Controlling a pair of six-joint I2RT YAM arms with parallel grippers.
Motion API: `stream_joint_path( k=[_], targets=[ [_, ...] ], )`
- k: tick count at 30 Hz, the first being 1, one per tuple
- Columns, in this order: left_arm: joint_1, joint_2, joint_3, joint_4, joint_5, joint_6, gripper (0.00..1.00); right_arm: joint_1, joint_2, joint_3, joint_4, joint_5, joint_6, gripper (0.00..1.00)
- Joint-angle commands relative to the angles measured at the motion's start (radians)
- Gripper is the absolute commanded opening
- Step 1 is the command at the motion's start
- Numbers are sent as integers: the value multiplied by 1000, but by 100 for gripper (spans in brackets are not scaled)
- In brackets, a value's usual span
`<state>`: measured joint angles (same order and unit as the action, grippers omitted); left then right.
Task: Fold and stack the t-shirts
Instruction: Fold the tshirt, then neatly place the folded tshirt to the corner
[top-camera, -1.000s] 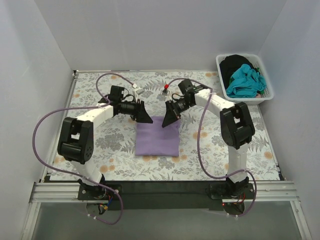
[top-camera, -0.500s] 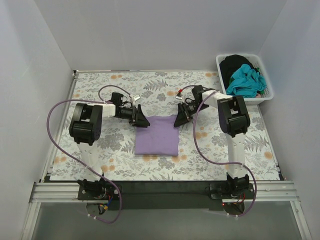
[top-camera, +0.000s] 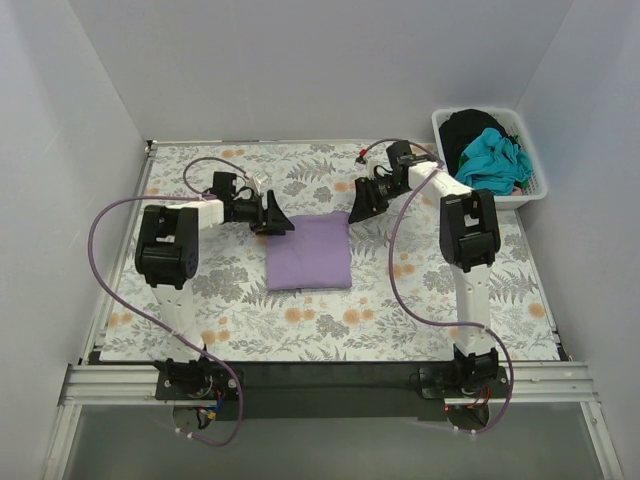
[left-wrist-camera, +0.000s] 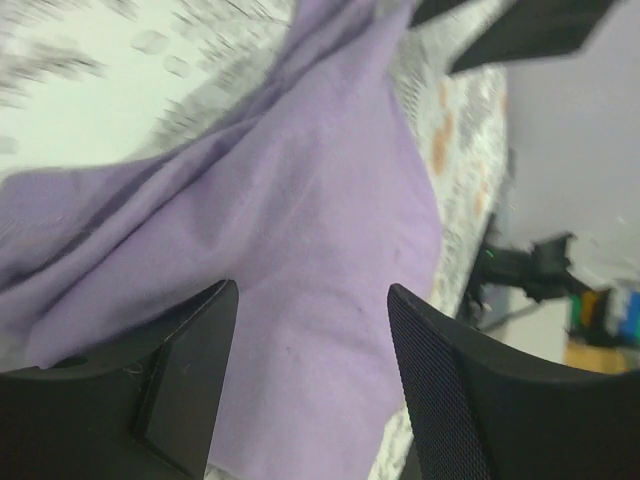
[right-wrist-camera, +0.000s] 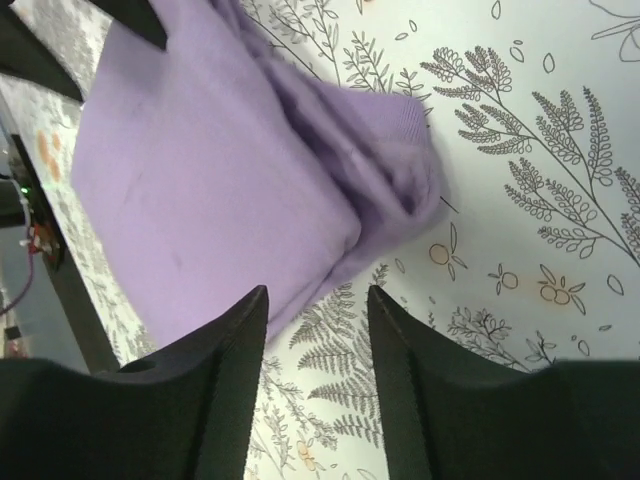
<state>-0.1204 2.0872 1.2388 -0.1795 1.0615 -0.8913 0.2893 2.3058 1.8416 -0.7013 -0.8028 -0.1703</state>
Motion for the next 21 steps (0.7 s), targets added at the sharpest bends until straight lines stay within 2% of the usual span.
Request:
stream_joint_path(
  k=[1, 3, 4, 5, 7, 8, 12, 17, 21],
  targets=[
    [33, -122, 51, 54, -268, -21, 62, -4, -104, -59, 20, -76, 20, 54],
    [27, -186, 106, 13, -362, -18, 71, -7, -217, -125, 51, -79, 44, 63],
    [21, -212, 120, -6, -380, -17, 90, -9, -262, -219, 101, -73, 66, 68],
    [1, -260, 135, -23, -406, -11, 98, -10, -305, -261, 124, -64, 92, 83],
    [-47, -320, 136, -80, -501, -6, 98, -15, -414, -329, 135, -3, 91, 96],
    [-114, -373, 122, -101, -622, 5, 98, -19, -474, -370, 135, 45, 86, 98],
    [-324, -459, 61, -195, -939, 2, 98, -44, -577, -418, 146, 149, 72, 98],
    [-429, -438, 33, -291, -1046, -173, 98, -76, -641, -439, 145, 244, 57, 98],
    [-534, -359, 10, -341, -1138, -219, 98, -96, -652, -467, 151, 264, 41, 98]
  ],
)
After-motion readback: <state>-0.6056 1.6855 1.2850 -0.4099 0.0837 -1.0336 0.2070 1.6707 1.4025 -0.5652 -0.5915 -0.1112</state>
